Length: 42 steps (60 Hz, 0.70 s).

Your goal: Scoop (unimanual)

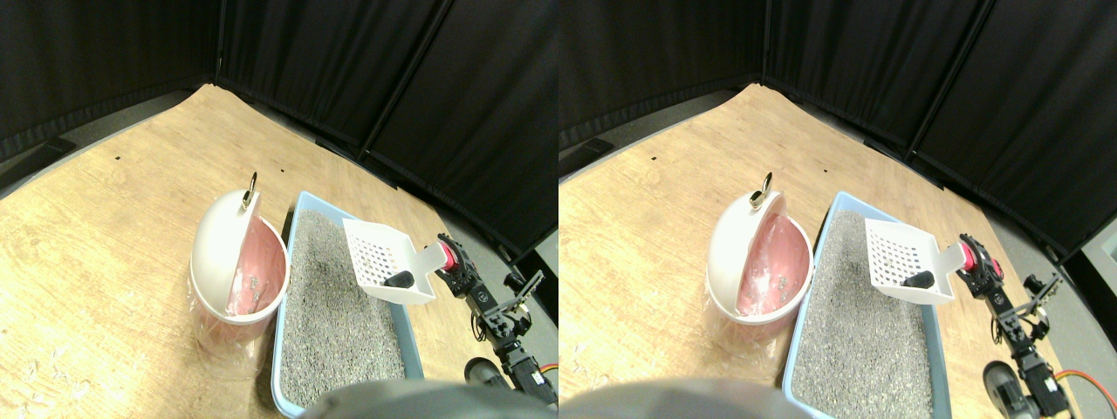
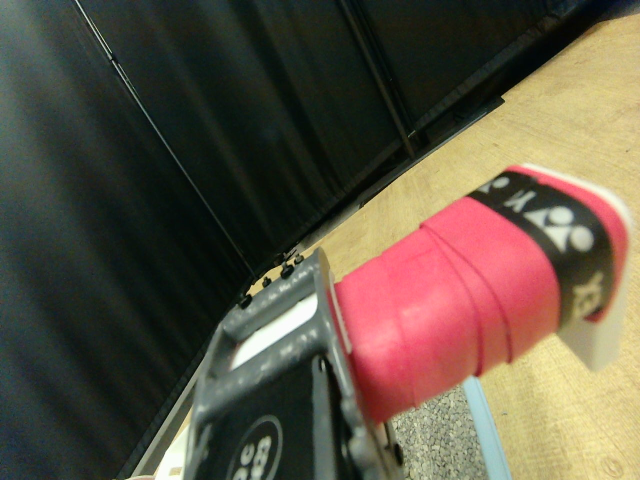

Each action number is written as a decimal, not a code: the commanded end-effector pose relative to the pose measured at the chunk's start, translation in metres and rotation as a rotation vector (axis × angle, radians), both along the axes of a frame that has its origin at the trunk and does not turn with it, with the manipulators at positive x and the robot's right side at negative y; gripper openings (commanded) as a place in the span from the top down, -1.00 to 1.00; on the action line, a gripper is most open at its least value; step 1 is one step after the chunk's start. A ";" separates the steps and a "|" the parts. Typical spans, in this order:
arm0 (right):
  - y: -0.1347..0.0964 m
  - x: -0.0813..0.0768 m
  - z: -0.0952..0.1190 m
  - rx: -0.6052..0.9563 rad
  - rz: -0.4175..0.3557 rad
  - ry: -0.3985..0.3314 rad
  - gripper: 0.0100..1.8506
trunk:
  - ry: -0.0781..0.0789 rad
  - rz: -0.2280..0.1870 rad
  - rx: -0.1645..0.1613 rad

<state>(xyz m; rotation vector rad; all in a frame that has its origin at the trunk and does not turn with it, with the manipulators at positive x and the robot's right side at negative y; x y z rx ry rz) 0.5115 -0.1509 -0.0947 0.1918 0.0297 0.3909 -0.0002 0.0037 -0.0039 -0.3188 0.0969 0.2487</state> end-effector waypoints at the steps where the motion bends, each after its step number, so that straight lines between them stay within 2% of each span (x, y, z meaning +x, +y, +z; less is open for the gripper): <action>1: 0.007 0.000 0.013 0.015 0.028 -0.041 0.95 | 0.005 0.033 0.003; 8: 0.018 0.002 0.014 -0.004 0.074 -0.034 0.95 | 0.007 0.057 -0.008; 23: 0.043 0.009 0.019 -0.049 0.116 0.009 0.95 | 0.009 0.114 -0.034; 42: 0.071 0.016 0.021 -0.105 0.196 0.049 0.95 | 0.020 0.167 -0.069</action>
